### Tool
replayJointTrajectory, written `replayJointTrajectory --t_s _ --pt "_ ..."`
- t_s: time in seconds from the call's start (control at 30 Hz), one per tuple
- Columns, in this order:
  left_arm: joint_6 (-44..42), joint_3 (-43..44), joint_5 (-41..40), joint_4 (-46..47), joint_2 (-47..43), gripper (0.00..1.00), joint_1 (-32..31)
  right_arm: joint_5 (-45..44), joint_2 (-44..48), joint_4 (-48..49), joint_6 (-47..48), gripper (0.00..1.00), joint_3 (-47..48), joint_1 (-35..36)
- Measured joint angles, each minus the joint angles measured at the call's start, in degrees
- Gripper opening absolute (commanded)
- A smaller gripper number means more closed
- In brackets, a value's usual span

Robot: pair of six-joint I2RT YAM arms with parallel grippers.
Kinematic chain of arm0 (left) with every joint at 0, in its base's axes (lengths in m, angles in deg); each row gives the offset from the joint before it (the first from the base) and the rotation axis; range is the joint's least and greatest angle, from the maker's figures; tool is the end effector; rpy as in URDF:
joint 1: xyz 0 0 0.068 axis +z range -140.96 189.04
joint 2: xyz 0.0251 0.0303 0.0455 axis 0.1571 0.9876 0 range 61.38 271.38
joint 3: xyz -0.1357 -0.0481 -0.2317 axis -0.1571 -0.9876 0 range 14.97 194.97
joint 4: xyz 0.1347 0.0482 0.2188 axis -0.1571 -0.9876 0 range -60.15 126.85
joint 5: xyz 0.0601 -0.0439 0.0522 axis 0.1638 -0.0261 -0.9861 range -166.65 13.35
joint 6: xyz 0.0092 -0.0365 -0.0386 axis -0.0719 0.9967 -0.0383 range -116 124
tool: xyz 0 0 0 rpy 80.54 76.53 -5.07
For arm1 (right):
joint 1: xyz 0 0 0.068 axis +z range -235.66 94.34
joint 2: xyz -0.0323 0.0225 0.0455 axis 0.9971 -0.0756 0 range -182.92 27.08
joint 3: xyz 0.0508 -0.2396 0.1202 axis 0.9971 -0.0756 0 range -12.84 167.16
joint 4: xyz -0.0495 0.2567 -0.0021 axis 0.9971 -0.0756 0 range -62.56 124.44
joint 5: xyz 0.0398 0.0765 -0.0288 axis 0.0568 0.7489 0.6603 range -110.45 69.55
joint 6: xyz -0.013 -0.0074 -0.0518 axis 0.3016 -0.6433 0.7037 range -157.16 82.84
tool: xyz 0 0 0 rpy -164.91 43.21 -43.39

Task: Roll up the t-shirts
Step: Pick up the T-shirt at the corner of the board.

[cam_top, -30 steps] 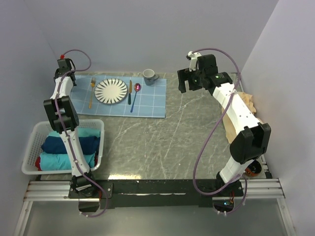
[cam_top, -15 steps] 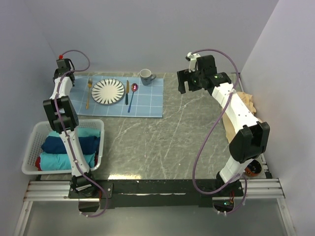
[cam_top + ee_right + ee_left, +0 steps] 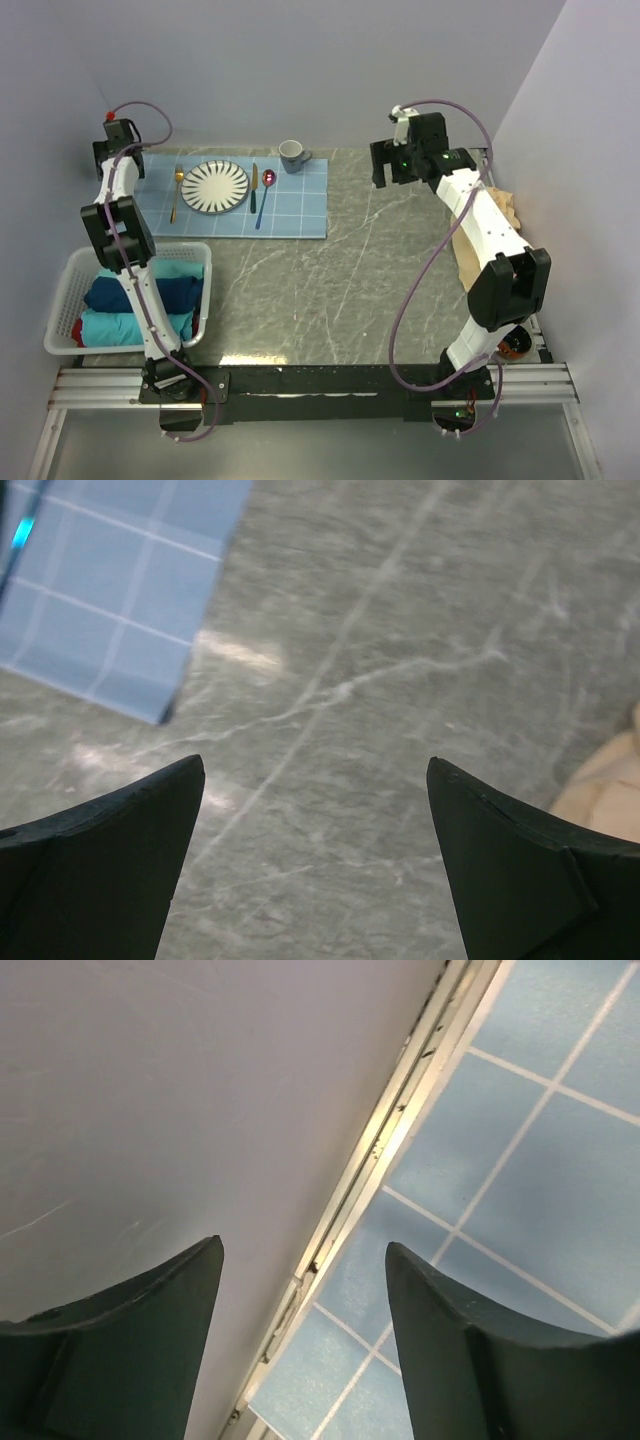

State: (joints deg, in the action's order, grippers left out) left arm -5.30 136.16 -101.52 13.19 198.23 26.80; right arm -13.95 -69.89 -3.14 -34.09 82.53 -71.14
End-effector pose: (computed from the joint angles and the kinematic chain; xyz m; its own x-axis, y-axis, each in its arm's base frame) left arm 0.5163 0.1810 0.2183 -0.6905 -0.0673 -0.7202 -0.4813 0.7860 0.3880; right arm 0.3702 0.1000 0.3597 -0.5928 -0.2085 -0.7779 -0.3664 0.9300 0.0299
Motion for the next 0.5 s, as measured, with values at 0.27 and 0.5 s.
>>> replayJointTrajectory --t_s 0.27,0.5 --pt "1.7 0.0 3.6 -1.0 -6.8 0.74 -5.7 -11.6 -0.8 0.7 7.5 1.0 -9.7 -14.3" --pt "3.0 0.0 8.7 -0.7 -14.1 0.72 -16.5 -24.3 -2.8 2.2 16.9 1.0 -25.8 -15.8"
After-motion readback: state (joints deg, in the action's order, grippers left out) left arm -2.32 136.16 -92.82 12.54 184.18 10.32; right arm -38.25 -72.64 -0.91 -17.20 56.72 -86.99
